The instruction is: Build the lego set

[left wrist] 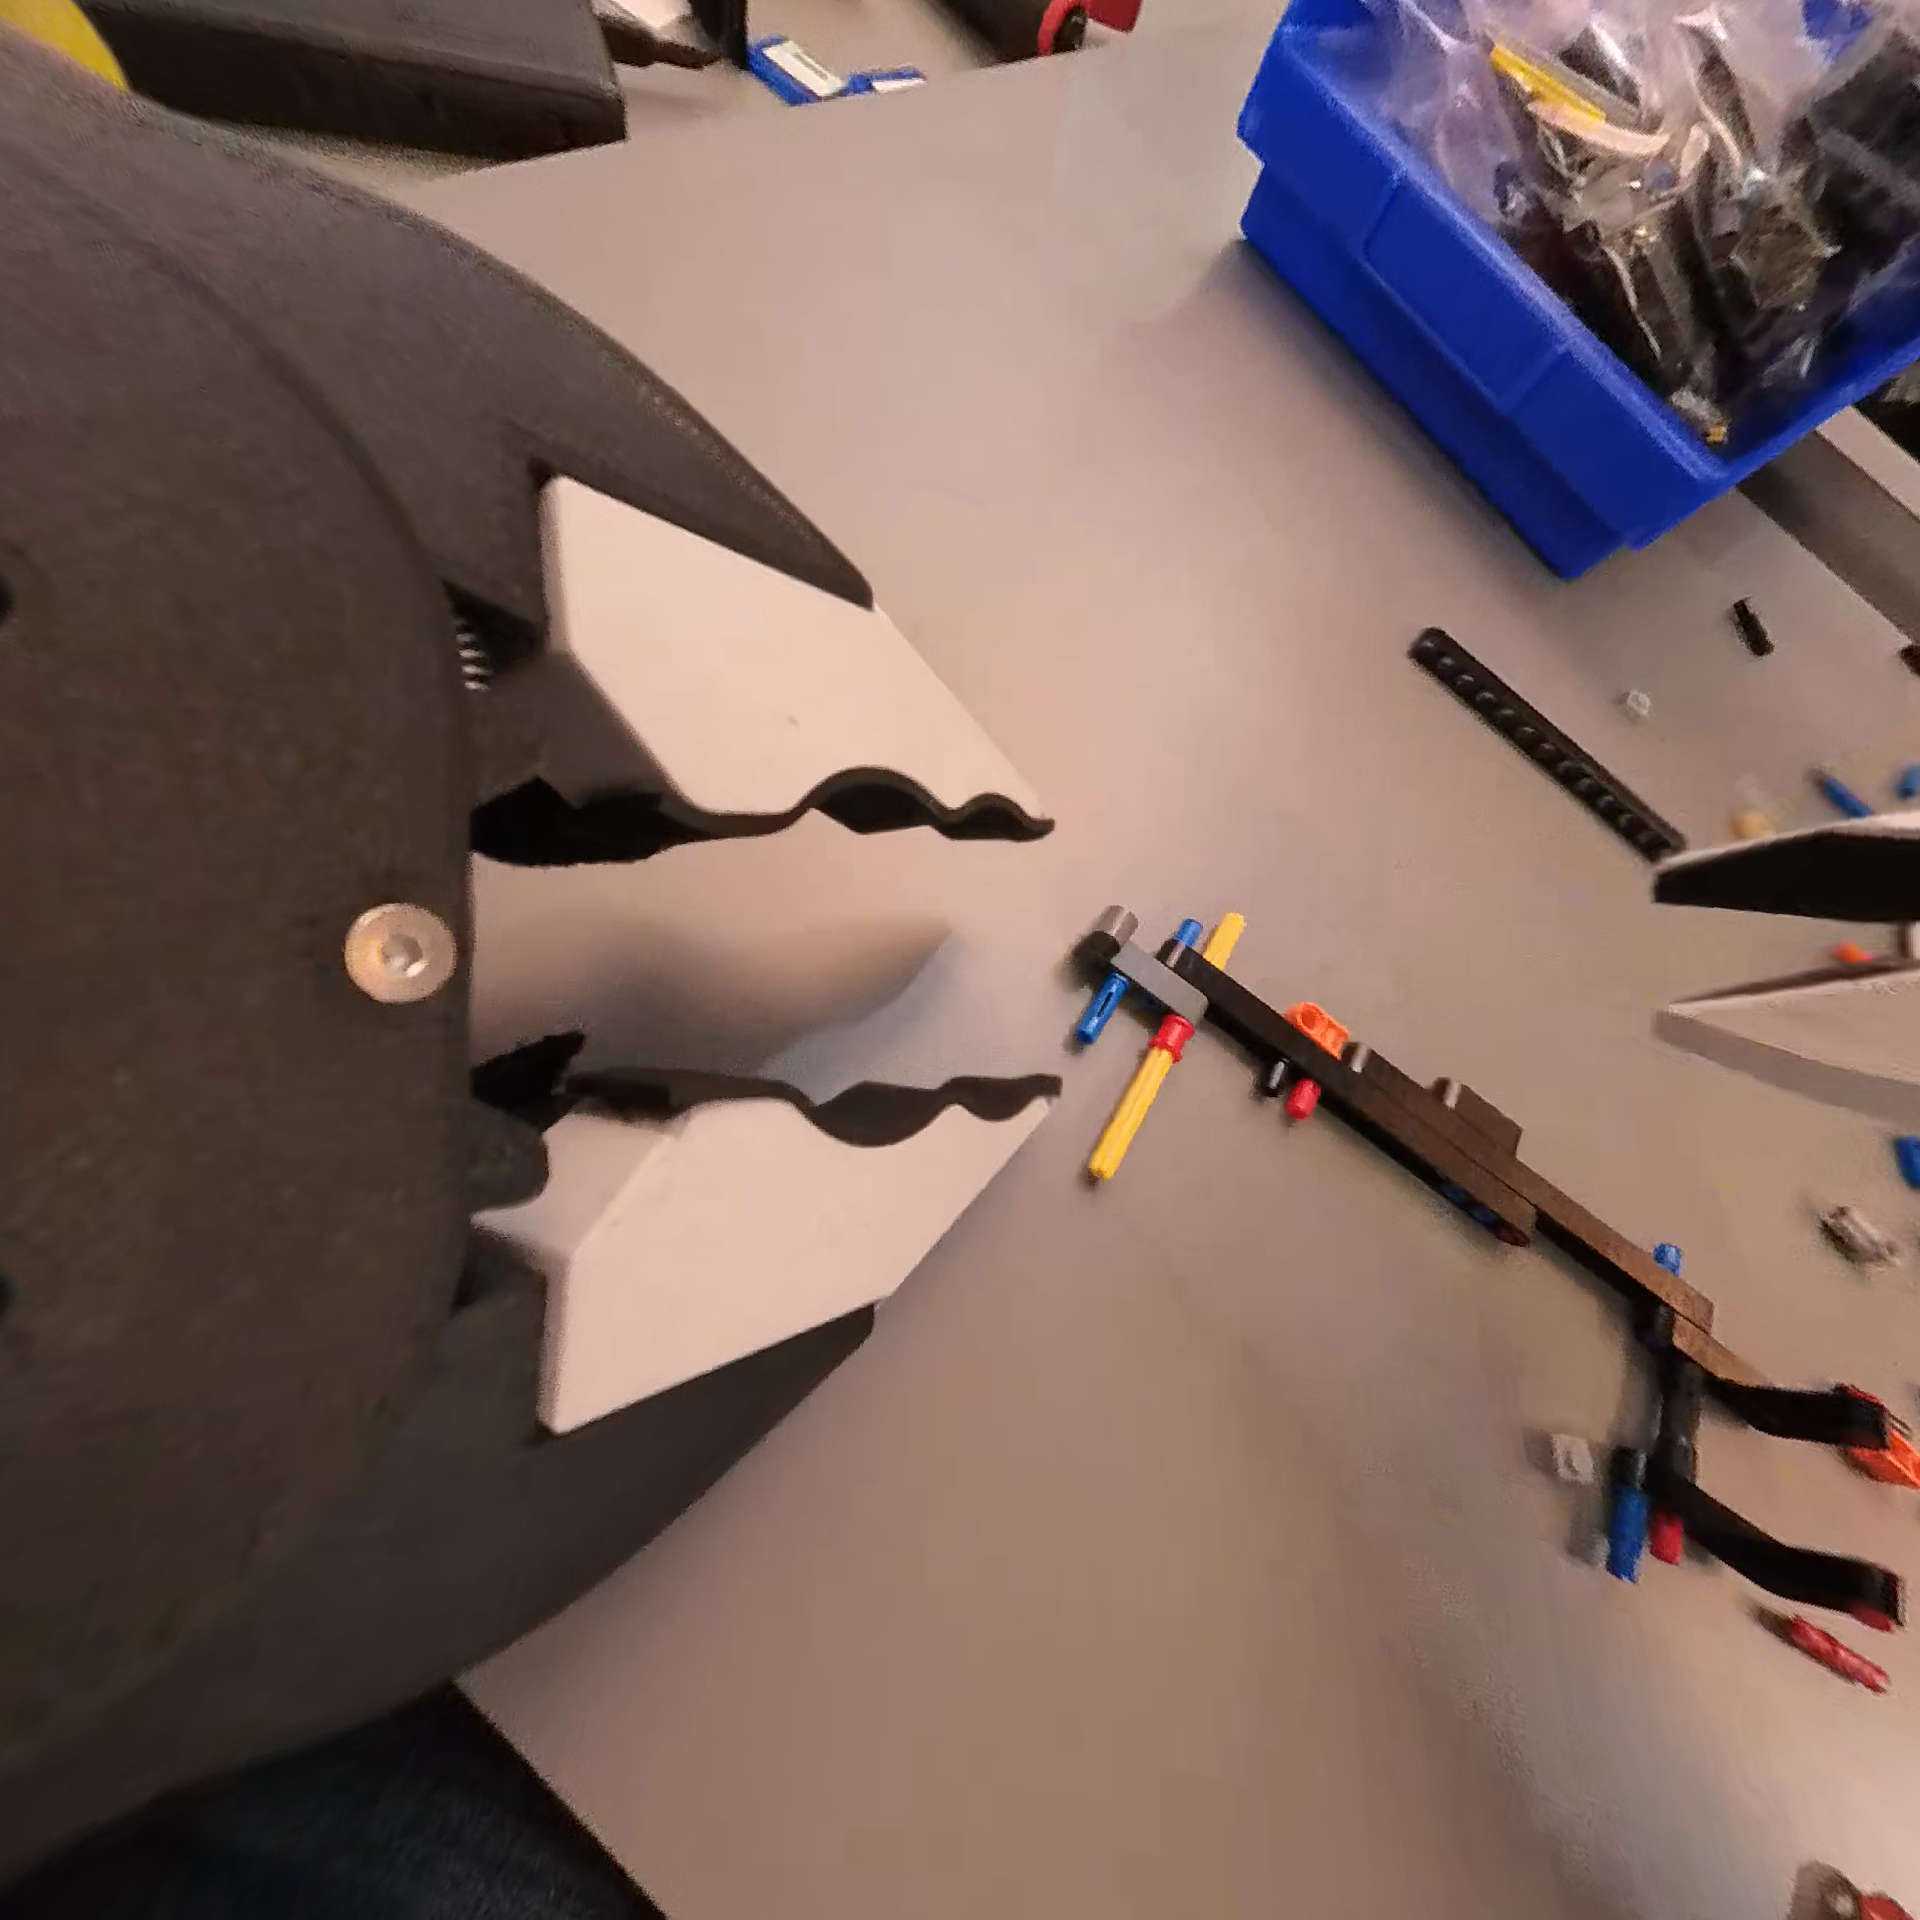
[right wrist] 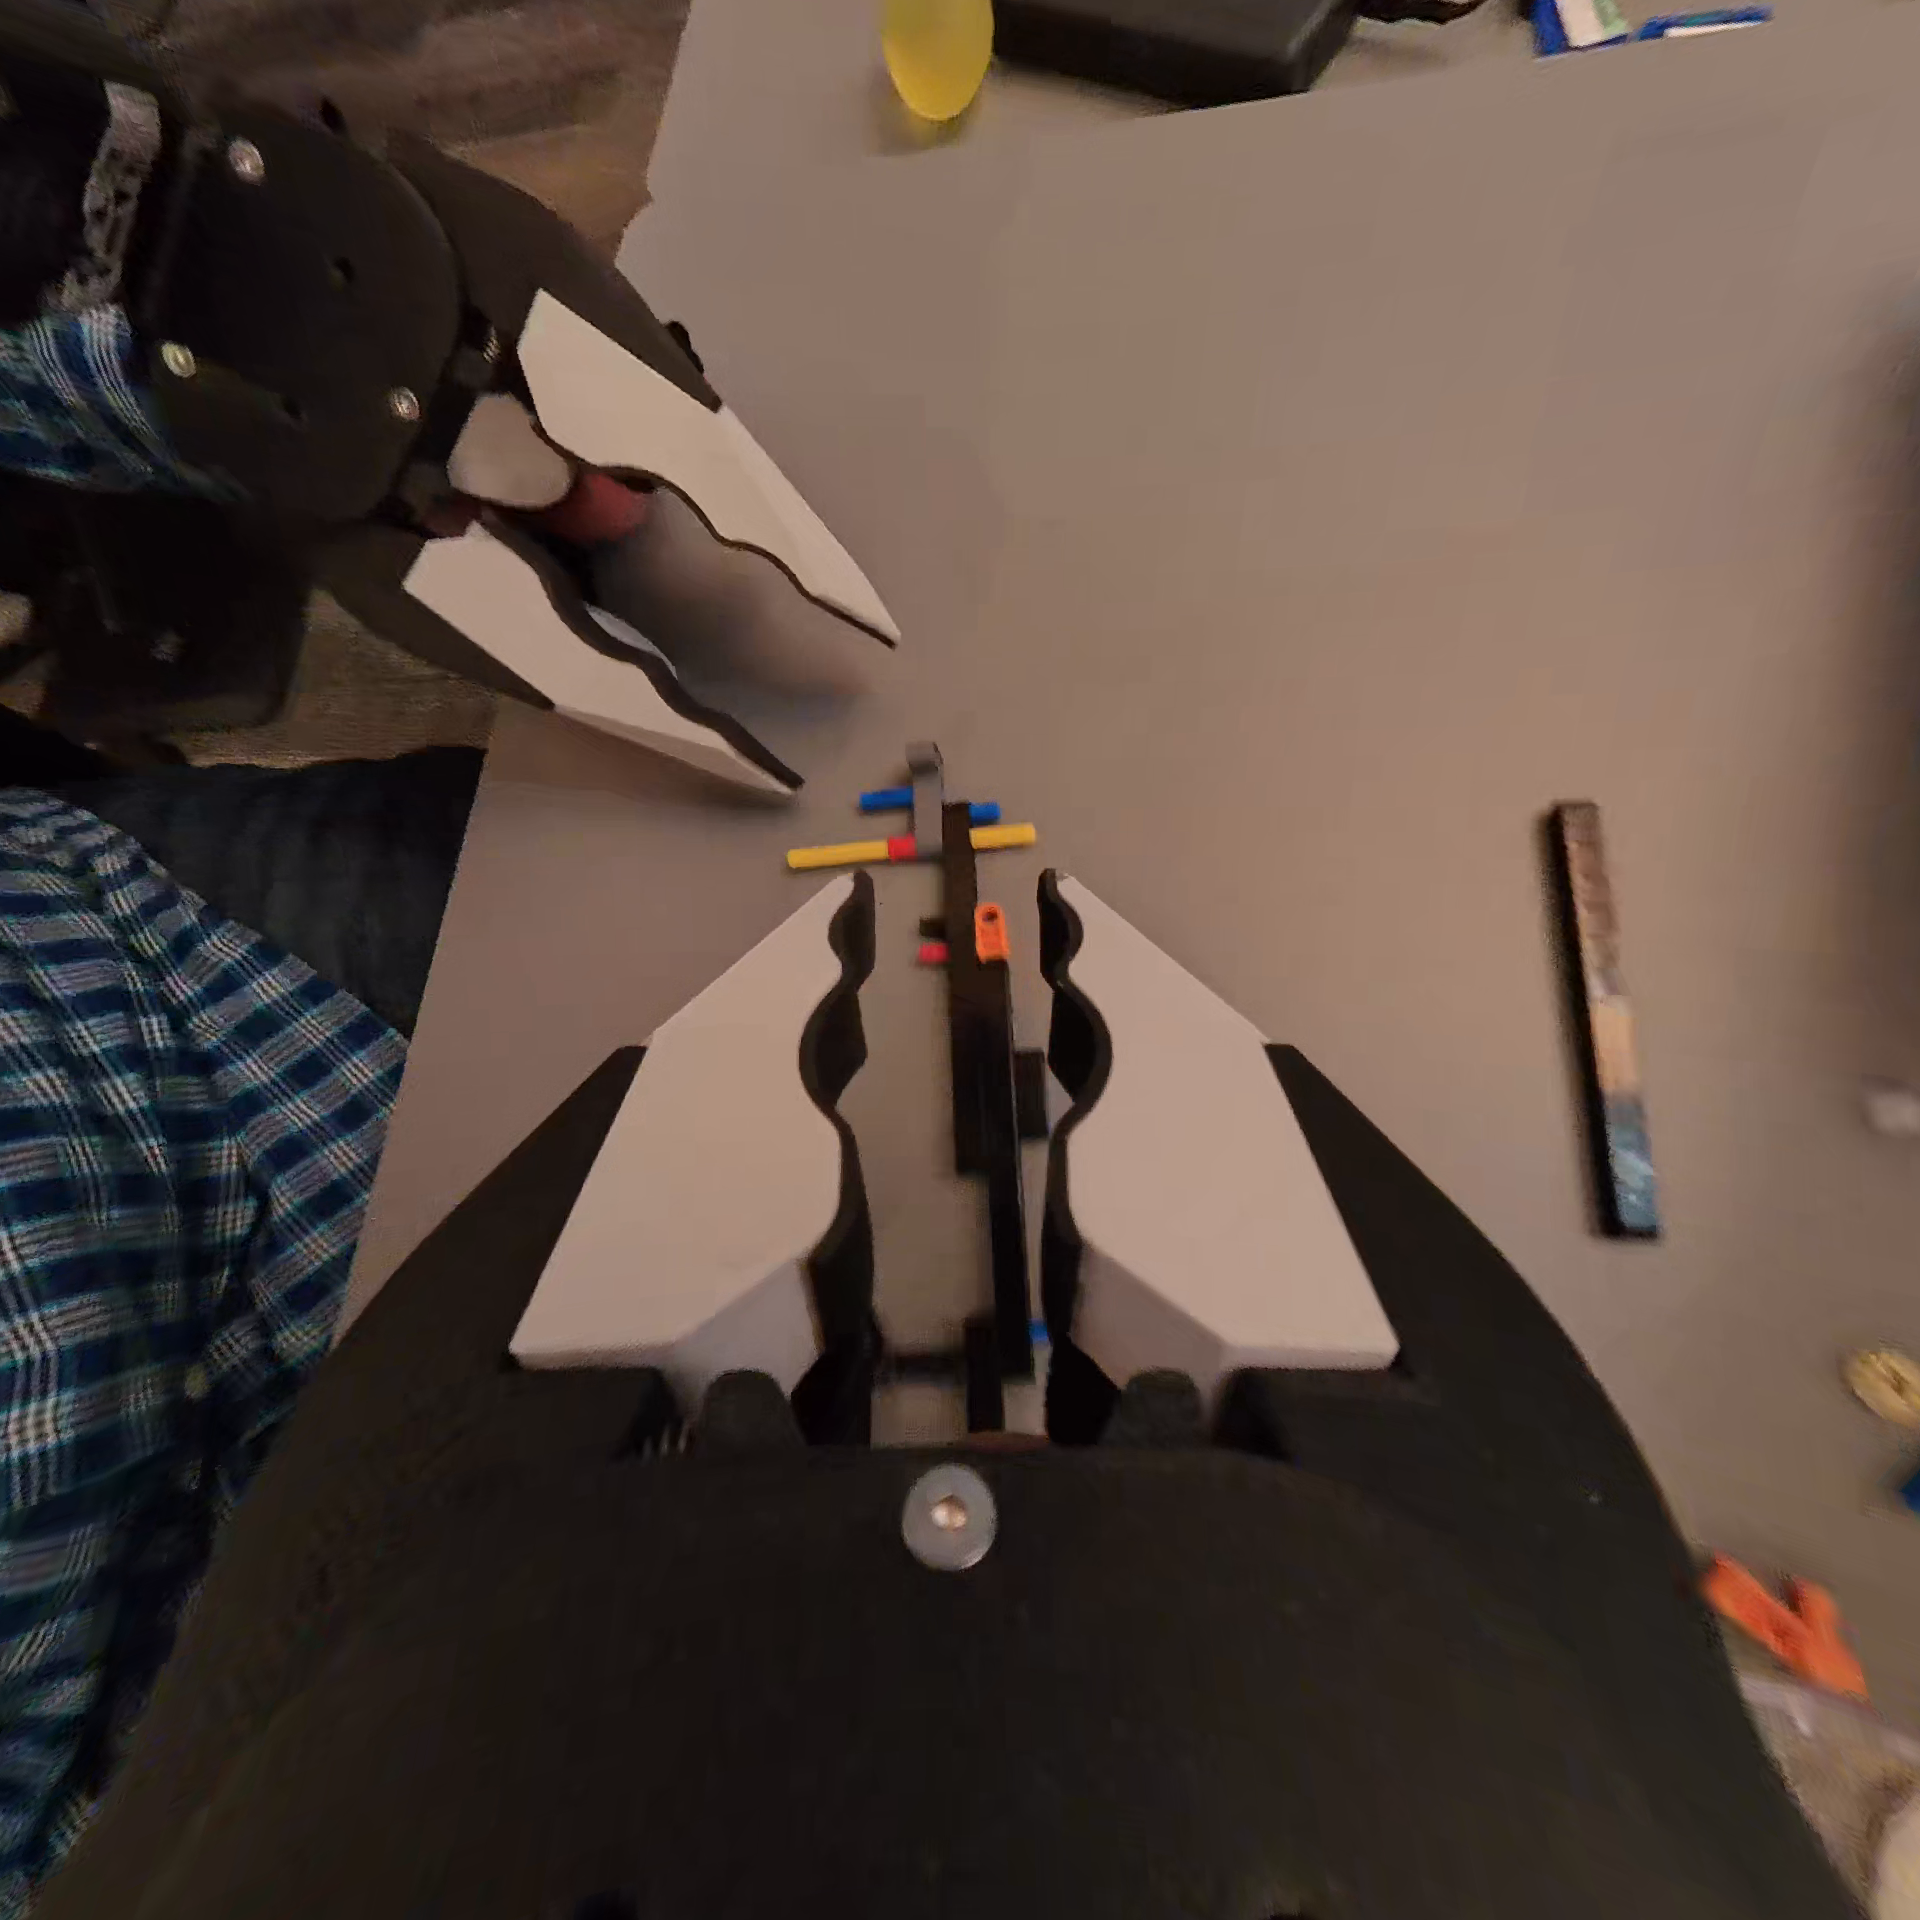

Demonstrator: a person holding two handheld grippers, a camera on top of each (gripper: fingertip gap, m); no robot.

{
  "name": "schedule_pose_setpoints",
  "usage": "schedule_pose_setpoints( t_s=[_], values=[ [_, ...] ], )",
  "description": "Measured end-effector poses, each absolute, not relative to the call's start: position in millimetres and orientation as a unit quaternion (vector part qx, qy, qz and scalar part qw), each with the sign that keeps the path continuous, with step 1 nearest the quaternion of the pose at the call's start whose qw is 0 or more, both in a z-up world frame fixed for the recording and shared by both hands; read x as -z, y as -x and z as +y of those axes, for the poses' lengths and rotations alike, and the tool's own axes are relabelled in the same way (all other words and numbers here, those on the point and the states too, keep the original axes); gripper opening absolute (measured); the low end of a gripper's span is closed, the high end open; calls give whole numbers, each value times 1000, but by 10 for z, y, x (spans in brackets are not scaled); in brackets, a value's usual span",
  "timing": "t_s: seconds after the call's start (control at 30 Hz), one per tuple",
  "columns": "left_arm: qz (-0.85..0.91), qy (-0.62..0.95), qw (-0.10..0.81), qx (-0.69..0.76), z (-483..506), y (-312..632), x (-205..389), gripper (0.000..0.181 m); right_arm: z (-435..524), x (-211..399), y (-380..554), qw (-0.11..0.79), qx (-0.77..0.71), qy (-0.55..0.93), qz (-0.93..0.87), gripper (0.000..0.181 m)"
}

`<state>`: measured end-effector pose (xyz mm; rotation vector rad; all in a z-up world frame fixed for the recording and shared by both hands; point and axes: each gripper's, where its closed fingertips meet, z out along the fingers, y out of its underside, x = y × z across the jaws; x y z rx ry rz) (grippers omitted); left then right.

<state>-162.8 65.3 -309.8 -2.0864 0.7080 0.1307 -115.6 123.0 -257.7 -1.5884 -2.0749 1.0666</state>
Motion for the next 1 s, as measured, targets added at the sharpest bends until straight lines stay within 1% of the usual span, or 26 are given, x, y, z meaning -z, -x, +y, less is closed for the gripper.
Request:
schedule_pose_setpoints(
  t_s=[0.03,0.1,0.2,0.33,0.4,0.5,0.53,0.63,0.73,0.8,0.83,0.87,0.9,1.0],
  values=[
    [290,842,451,-48,667,1616,3091,43,1279,2579,1088,161,-361,560,-728,30],
    [302,843,443,-43,698,1609,3108,45,1332,2627,957,155,-334,564,-739,31],
    [320,848,422,-23,732,1584,3175,43,1312,2723,858,153,-309,559,-754,32],
    [336,848,409,-8,795,1552,3208,33,1241,2936,843,144,-278,555,-771,36],
    [344,849,402,-5,821,1541,3221,28,1221,3043,853,143,-262,549,-780,35],
    [349,848,399,7,843,1505,3228,27,1221,3178,865,138,-242,545,-791,33],
    [347,849,398,8,852,1507,3229,27,1213,3200,869,135,-243,543,-792,31],
    [349,847,401,8,871,1488,3229,26,1247,3236,880,143,-238,539,-795,15],
    [342,849,403,13,892,1477,3228,26,1255,3254,876,139,-245,541,-793,14],
    [331,851,408,12,917,1491,3221,33,1268,3250,867,140,-244,542,-792,15],
    [326,849,415,11,936,1496,3209,37,1268,3246,862,141,-244,542,-792,18],
    [321,851,416,13,947,1502,3206,41,1270,3242,852,141,-244,543,-791,27],
    [316,853,415,19,948,1502,3199,44,1272,3231,836,141,-245,545,-789,30],
    [297,855,424,41,945,1502,3128,51,1286,3146,781,149,-258,547,-782,34]
  ],
)
